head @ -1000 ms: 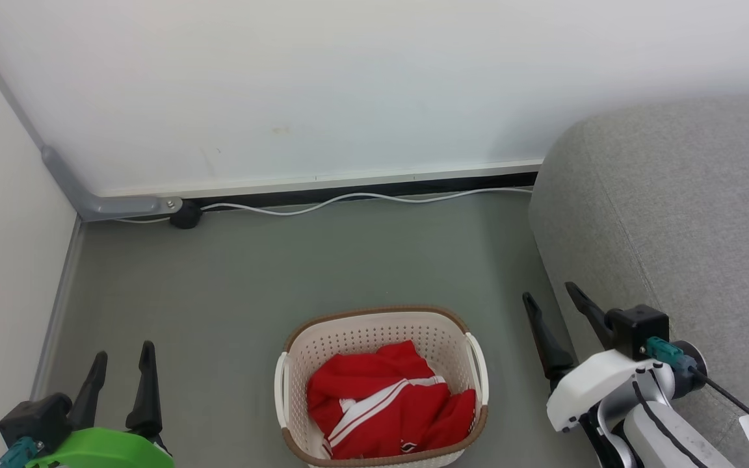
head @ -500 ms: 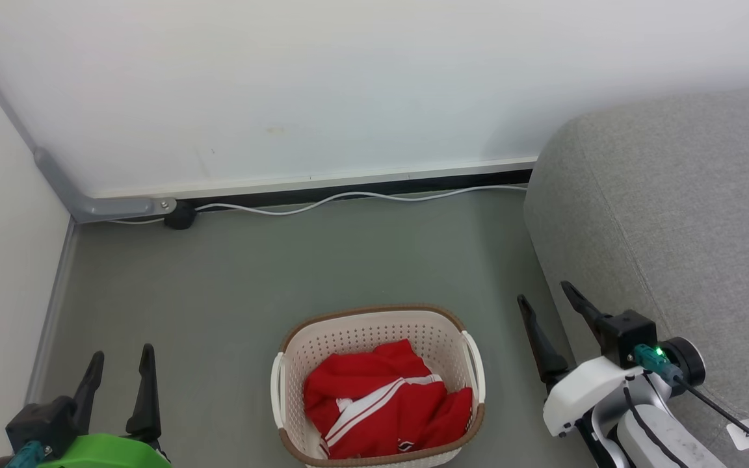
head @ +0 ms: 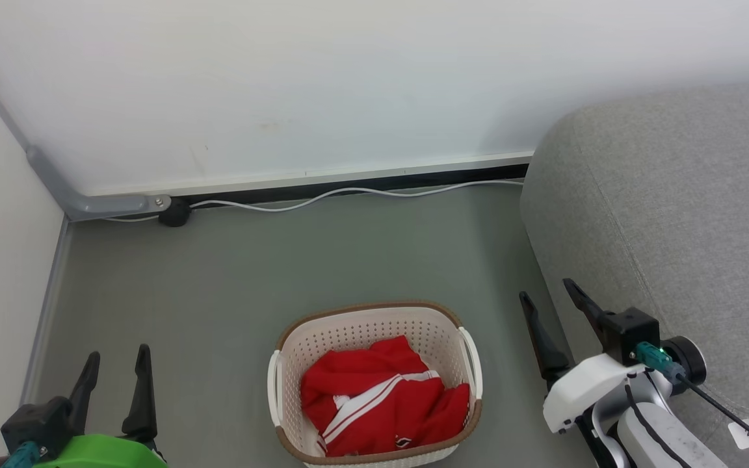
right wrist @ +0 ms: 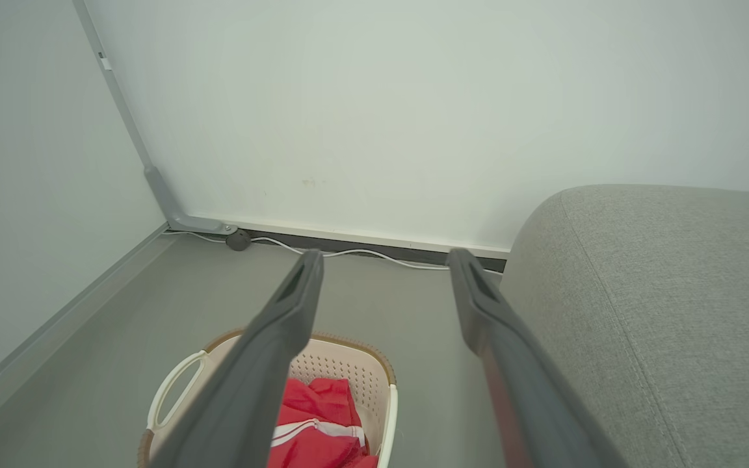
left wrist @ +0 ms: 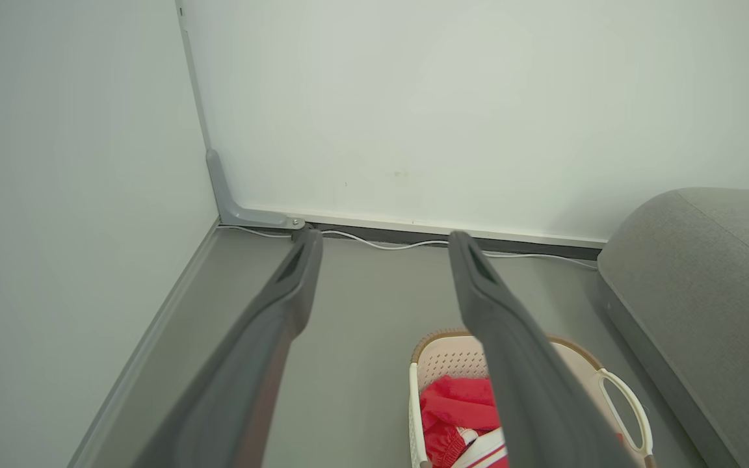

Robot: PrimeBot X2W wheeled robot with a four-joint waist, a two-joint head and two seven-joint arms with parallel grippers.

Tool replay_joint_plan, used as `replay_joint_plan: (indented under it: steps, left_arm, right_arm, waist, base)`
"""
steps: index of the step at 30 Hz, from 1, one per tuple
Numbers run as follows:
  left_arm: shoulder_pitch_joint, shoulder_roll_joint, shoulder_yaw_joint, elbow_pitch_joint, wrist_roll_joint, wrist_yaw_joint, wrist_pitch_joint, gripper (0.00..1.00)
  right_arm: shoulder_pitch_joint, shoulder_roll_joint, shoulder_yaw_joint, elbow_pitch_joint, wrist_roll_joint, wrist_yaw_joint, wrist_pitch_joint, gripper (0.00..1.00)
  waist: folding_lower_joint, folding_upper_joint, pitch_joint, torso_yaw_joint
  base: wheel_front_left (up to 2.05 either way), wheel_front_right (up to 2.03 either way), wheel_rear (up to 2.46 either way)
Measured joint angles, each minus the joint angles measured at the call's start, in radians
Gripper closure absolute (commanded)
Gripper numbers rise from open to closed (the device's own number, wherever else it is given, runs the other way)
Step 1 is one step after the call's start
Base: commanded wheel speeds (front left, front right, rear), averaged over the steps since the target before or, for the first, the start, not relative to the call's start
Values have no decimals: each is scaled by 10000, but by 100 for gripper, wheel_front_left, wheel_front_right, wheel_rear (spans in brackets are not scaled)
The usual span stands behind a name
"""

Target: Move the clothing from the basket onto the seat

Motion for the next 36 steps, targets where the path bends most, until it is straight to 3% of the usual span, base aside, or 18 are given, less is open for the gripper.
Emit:
replay_joint_plan:
  steps: [14, 26, 36]
  left_arm:
    - [-58, -71, -176, -144, 17, -92, 0, 0]
    - [-1125, -25, -855, -113, 385, -211, 6, 0]
    - [-2439, 50, -1486, -169, 596, -224, 299, 0]
  right_arm:
    - [-194, 21, -61, -178, -186, 77, 0, 0]
    - [-729, 309, 215, -458, -485, 263, -2, 0]
    - [-1154, 692, 343, -642, -614, 353, -29, 0]
  waist:
    - [0, 0, 783, -89]
    - [0, 0, 2289, -358]
    - [0, 0, 3765, -972]
  base:
    - [0, 0, 0]
    - [0, 0, 0]
    - [0, 0, 0]
